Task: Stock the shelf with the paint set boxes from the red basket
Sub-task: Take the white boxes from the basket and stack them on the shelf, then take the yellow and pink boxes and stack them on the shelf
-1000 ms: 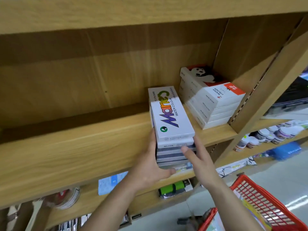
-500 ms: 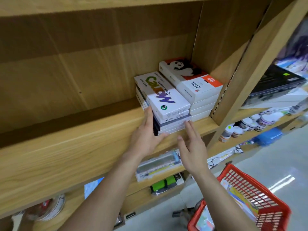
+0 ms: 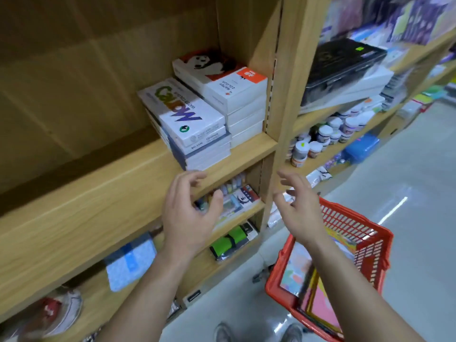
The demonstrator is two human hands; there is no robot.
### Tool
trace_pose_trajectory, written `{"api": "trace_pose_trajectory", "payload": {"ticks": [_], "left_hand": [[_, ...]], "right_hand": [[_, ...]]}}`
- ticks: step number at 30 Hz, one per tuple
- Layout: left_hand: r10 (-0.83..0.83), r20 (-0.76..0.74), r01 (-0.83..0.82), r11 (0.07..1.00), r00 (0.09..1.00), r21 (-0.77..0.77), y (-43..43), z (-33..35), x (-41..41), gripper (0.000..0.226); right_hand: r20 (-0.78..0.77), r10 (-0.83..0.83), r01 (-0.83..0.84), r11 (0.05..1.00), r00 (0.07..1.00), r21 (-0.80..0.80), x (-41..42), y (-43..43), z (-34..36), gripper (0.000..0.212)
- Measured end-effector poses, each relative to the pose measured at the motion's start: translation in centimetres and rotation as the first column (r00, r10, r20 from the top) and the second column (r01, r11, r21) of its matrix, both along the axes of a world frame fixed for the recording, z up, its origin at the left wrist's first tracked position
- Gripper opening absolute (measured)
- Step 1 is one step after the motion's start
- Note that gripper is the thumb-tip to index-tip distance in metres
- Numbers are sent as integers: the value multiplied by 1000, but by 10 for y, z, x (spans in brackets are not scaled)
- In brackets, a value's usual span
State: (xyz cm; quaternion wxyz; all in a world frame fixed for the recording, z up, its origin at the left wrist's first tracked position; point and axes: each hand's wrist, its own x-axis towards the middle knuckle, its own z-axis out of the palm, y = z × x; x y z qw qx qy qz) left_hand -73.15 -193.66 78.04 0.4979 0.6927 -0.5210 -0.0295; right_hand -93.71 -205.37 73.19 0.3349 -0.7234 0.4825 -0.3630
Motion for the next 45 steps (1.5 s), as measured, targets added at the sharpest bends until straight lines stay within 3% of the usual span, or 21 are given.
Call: {"api": "trace_pose_trajectory", "payload": {"ticks": [2, 6, 10, 13, 18, 23, 26, 28, 31, 34, 41, 45], "left_hand": [[-147, -53, 154, 978, 988, 142, 3, -26, -35, 24], [-290, -225, 365, 795, 930, 484, -23, -108, -106, 14], [-302, -388, 490, 599, 871, 634, -48, -208, -173, 17], [-264, -492, 557, 446, 830, 700, -61, -284, -214, 34], [-247, -487, 539, 232, 838, 810, -87, -405, -268, 77], [-233, -487, 525, 144, 842, 839, -93, -485, -299, 91], [-229, -458, 490, 113, 859, 864, -85, -500, -318, 123], [-192, -475, 499, 105, 859, 860, -83, -503, -325, 130], [-86, -549, 555, 167, 832, 815, -90, -503, -321, 108], [21, -633, 605, 270, 774, 749, -92, -501, -322, 103], [-125, -671, 675, 280, 731, 683, -86, -485, -328, 97], [-158, -693, 697, 343, 704, 630, -90, -461, -316, 93]], "right_hand": [[-61, -137, 142, 986, 989, 90, -56, 1, -36, 35], [-241, -358, 418, 865, 902, 278, -166, 19, -116, 33], [-444, -432, 603, 698, 785, 386, -255, 58, -197, 39], [-514, -423, 657, 595, 746, 463, -288, 83, -250, 54], [-447, -440, 624, 621, 779, 475, -293, 98, -328, 74], [-253, -590, 638, 663, 767, 391, -286, 103, -359, 60], [-220, -619, 644, 633, 754, 430, -283, 104, -356, 57], [-226, -625, 646, 602, 747, 469, -282, 102, -354, 56], [-244, -618, 648, 599, 748, 470, -281, 101, -353, 56], [-250, -609, 645, 606, 752, 466, -281, 102, -355, 56], [-235, -610, 635, 599, 757, 488, -282, 102, -352, 55], [-255, -590, 628, 604, 767, 490, -282, 102, -349, 58]]}}
